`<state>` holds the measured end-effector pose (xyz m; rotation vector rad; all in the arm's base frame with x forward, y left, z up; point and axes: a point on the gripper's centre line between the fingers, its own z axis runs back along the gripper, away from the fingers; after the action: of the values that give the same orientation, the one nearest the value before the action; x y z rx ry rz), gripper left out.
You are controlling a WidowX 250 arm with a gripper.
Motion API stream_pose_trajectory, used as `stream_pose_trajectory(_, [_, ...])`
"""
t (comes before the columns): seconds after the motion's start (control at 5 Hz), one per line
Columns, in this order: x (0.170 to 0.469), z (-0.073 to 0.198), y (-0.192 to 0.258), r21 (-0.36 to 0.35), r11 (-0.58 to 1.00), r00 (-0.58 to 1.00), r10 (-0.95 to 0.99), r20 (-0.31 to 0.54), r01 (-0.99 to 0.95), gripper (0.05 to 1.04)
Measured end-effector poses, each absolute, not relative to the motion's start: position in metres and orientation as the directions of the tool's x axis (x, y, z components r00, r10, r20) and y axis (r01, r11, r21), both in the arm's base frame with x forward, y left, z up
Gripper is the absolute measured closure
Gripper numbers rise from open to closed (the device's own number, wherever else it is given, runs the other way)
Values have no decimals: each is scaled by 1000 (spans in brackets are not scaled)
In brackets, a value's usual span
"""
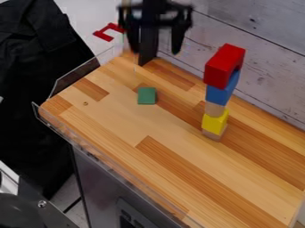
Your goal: Pick up the green triangle from the top of the tower and place it on the table
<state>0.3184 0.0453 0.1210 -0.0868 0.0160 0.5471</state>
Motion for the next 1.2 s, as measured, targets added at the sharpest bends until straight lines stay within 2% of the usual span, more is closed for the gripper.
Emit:
stream_pose_trajectory(0.2, [304, 152, 32, -60, 920, 922, 386, -27, -387, 85])
stream_pose_trajectory(0.4, [287, 180, 17, -96, 952, 956, 293, -2, -291, 85])
stream_pose_trajectory(0.6, [274, 185, 8, -98, 965, 969, 247, 8, -245, 85])
stream_pose_trajectory(0.8, [268, 177, 0, -65, 976, 979, 205, -17, -206, 85])
stream_pose_trajectory(1.2, [270, 168, -9, 16, 993, 993, 121, -13, -120, 85])
